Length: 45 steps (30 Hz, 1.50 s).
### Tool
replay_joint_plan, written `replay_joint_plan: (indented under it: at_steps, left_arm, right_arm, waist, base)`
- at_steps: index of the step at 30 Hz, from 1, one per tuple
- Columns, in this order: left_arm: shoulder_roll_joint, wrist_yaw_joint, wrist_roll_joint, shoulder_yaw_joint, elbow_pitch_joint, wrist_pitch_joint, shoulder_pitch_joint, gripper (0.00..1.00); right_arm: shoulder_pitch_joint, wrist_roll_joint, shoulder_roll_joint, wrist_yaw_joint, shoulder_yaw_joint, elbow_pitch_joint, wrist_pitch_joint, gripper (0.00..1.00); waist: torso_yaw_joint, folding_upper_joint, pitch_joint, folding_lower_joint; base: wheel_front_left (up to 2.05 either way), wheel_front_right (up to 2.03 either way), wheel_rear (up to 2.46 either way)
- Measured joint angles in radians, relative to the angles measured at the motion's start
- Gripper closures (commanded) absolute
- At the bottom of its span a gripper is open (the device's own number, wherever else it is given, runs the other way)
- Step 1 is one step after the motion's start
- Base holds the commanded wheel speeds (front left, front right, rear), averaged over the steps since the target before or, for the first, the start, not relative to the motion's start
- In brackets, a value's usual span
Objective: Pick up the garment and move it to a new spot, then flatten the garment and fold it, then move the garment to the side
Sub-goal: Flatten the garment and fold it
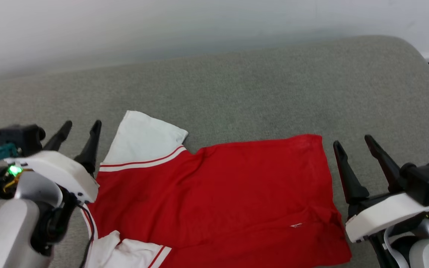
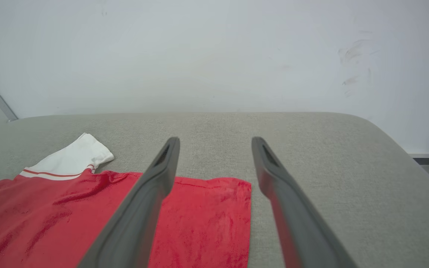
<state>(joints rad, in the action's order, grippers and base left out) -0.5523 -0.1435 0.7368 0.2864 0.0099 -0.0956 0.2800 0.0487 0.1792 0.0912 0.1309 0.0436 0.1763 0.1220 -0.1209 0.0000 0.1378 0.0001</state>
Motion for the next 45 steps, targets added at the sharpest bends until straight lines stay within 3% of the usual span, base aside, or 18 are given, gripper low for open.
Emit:
replay_joint_plan:
  at_steps: [6,13,18,27,28,30,31,39,45]
  left_arm:
    - [-0.037,0.074,0.02,0.011,0.13,-0.105,0.207,0.0]
    - [-0.114,0.171,0.08,0.049,0.287,-0.356,0.389,0.0]
    - [-0.159,0.178,0.119,0.065,0.387,-0.533,0.461,0.0]
    - [-0.197,0.125,0.194,0.06,0.484,-0.754,0.509,0.0]
    - [-0.198,0.123,0.202,0.058,0.484,-0.769,0.511,0.27]
    - [-0.197,0.12,0.209,0.059,0.483,-0.782,0.512,0.93]
    - [-0.195,0.12,0.21,0.058,0.482,-0.781,0.512,1.0]
    - [-0.151,0.128,0.189,0.069,0.488,-0.695,0.509,1.0]
    - [-0.1,0.162,0.175,0.078,0.469,-0.614,0.541,1.0]
  right_arm:
    - [0.077,-0.016,-0.021,0.0,0.027,0.009,-0.027,0.0]
    - [0.106,0.0,-0.034,0.0,0.038,-0.02,-0.059,0.0]
    - [0.106,0.036,-0.038,0.0,0.049,-0.057,-0.089,0.0]
    - [0.107,0.102,-0.039,0.0,0.056,-0.133,-0.139,0.0]
    - [0.109,0.111,-0.039,0.0,0.051,-0.142,-0.139,0.0]
    - [0.119,0.124,-0.039,0.0,0.042,-0.162,-0.139,0.0]
    - [0.128,0.129,-0.039,0.0,0.038,-0.17,-0.137,0.0]
    - [0.223,0.222,-0.031,0.0,0.035,-0.303,-0.005,0.0]
    - [0.349,0.309,0.061,0.0,0.051,-0.43,0.164,0.0]
  waist:
    - [-0.052,0.0,0.108,0.0001]
    - [-0.138,0.0,0.193,0.0001]
    - [-0.19,0.0,0.242,0.0001]
    - [-0.25,0.0,0.306,0.0]
    - [-0.251,0.0,0.309,0.0]
    - [-0.251,0.0,0.31,-0.0001]
    - [-0.25,0.0,0.311,-0.0001]
    - [-0.218,0.0,0.29,0.0]
    - [-0.161,0.0,0.266,0.0]
  base:
    - [0.0,0.0,0.0]
    - [0.0,0.0,0.0]
    - [0.0,0.0,0.0]
    - [0.0,0.0,0.0]
    - [0.0,0.0,0.0]
    - [0.0,0.0,0.0]
    - [0.0,0.0,0.0]
    - [0.0,0.0,0.0]
    - [0.0,0.0,0.0]
